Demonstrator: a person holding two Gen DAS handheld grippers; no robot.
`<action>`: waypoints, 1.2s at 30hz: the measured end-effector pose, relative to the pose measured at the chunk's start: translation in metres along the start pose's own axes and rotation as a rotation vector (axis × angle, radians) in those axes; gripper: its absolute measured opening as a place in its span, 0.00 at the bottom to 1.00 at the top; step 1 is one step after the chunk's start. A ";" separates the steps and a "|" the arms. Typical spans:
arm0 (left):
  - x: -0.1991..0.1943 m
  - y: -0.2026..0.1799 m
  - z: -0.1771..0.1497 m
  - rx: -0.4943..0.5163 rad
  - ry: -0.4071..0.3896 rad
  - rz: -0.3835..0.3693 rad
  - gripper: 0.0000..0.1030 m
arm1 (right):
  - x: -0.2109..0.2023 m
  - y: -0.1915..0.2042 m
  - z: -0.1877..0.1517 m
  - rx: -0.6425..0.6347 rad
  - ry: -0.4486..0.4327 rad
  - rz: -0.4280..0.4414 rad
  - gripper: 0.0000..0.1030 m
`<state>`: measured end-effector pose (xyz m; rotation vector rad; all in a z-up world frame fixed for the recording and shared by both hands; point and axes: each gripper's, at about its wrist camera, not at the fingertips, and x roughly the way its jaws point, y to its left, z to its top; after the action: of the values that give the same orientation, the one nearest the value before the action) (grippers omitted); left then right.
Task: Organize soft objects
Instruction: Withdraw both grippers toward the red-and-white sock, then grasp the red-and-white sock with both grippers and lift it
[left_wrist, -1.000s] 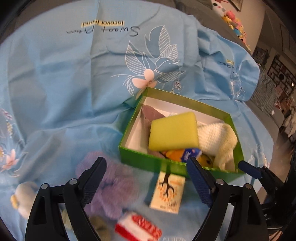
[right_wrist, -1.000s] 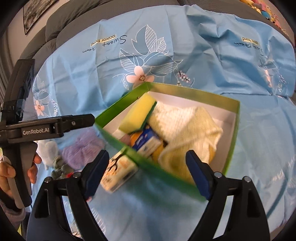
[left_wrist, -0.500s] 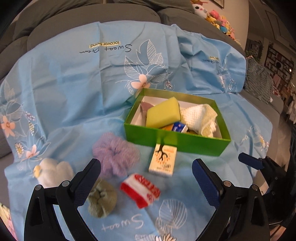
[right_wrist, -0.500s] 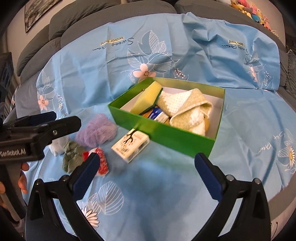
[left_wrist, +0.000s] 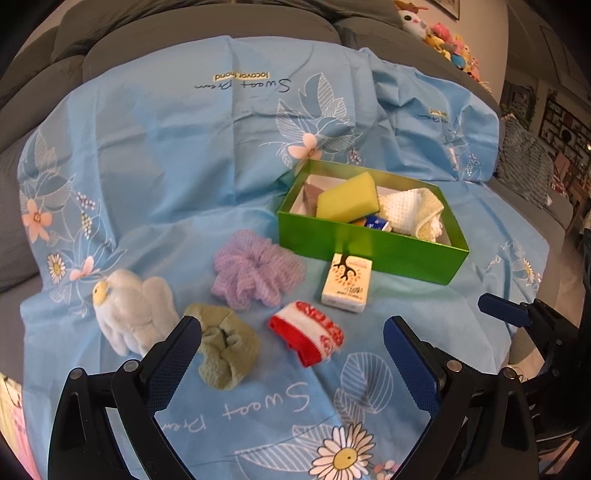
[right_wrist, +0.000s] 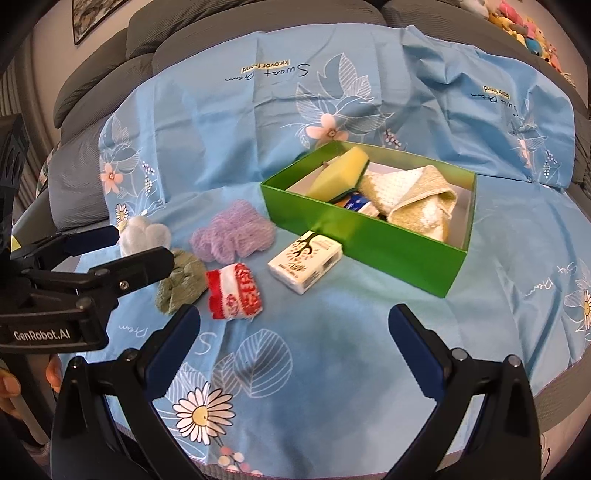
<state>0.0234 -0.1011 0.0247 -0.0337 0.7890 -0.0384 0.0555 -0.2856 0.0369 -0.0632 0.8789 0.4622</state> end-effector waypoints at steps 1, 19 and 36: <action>0.000 0.002 -0.002 -0.002 0.002 0.000 0.96 | 0.000 0.001 -0.001 0.001 0.003 0.001 0.99; 0.026 0.029 -0.032 -0.083 0.097 -0.034 0.96 | 0.030 0.020 -0.019 -0.030 0.109 0.023 0.99; 0.064 0.054 -0.042 -0.167 0.195 -0.161 0.96 | 0.073 0.029 -0.028 -0.040 0.183 0.087 0.99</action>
<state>0.0397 -0.0508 -0.0529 -0.2549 0.9818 -0.1304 0.0633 -0.2393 -0.0324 -0.1052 1.0550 0.5618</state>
